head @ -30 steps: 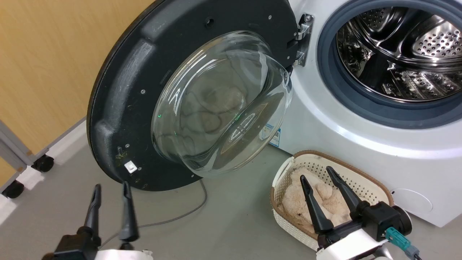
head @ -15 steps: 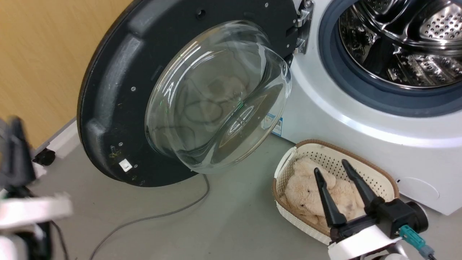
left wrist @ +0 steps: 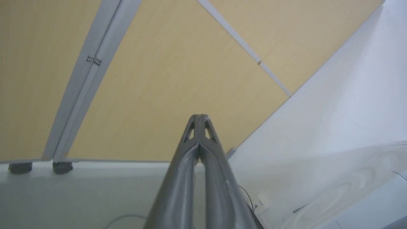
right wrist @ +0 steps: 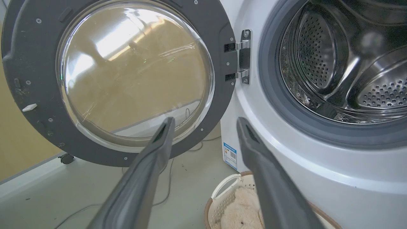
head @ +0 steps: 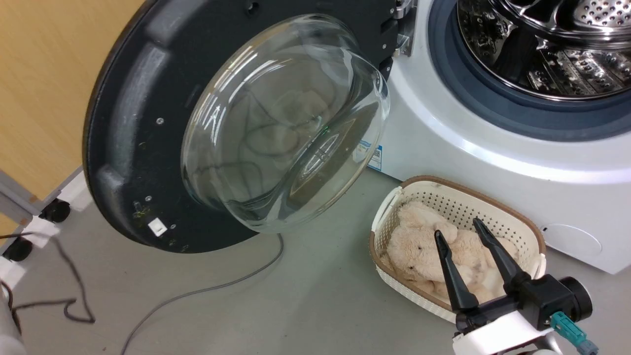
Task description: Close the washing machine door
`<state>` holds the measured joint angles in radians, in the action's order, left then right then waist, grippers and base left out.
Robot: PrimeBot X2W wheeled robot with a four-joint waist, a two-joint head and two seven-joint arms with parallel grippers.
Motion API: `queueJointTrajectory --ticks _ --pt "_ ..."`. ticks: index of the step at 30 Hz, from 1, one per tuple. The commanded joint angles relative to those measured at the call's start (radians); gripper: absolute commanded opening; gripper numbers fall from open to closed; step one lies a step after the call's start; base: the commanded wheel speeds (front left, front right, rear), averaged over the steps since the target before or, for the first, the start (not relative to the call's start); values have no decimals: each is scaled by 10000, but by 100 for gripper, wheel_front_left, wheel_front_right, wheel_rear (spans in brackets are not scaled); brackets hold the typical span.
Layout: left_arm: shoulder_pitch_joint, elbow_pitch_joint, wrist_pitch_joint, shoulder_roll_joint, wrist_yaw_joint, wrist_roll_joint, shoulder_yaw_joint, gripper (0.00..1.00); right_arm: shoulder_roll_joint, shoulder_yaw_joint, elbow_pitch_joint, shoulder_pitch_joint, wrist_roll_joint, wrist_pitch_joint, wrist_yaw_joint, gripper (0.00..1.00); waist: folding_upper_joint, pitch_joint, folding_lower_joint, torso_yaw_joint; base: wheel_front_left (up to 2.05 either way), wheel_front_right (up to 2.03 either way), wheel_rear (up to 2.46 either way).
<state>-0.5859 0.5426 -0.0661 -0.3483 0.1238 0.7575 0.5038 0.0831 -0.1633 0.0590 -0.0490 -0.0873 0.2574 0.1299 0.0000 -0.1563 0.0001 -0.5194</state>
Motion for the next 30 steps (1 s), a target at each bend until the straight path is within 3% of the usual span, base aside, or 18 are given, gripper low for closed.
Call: queueJointTrajectory --ticks 1,6,12,22,30 --pt "-363 508 552 58 48 687 225 0 47 -19 -38 -70 74 44 8 100 0 -41 -1 59 0 0 0" --pt "-1062 2248 3436 173 57 3135 994 0 73 -83 -14 -124 76 44 8 100 0 -101 -1 183 0 0 0" --pt "-1051 2756 6170 443 62 4420 969 0 73 -42 7 -103 52 44 8 100 0 -79 -1 197 0 0 0" --pt "-20 1029 9253 1121 67 5569 310 0 -43 -100 127 -54 -37 44 8 100 0 326 -1 263 0 0 0" --pt "1369 -873 10912 1959 -192 6050 -200 0 -176 24 117 187 -153 44 8 100 0 847 -1 564 0 0 0"
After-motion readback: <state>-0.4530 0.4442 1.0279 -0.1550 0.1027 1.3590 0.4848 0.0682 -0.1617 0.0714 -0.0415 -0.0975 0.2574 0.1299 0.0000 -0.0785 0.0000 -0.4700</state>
